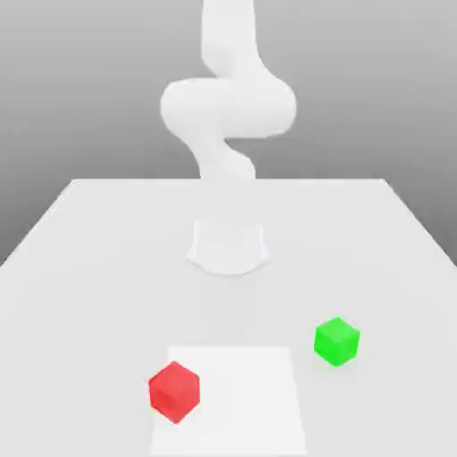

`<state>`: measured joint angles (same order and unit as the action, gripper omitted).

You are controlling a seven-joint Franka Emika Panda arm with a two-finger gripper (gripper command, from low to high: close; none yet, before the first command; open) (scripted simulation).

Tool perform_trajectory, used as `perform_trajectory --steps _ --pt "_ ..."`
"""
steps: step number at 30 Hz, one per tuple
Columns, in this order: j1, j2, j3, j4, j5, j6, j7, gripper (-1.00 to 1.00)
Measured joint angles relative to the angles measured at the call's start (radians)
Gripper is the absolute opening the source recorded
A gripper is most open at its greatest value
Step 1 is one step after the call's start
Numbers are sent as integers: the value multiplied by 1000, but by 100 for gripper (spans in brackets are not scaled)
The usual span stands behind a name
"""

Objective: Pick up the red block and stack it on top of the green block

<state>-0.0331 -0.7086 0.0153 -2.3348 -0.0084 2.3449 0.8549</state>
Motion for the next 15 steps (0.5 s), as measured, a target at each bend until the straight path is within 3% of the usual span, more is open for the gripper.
perform_trajectory --steps 15 --pt "-149 551 33 -209 -48 270 329 0"
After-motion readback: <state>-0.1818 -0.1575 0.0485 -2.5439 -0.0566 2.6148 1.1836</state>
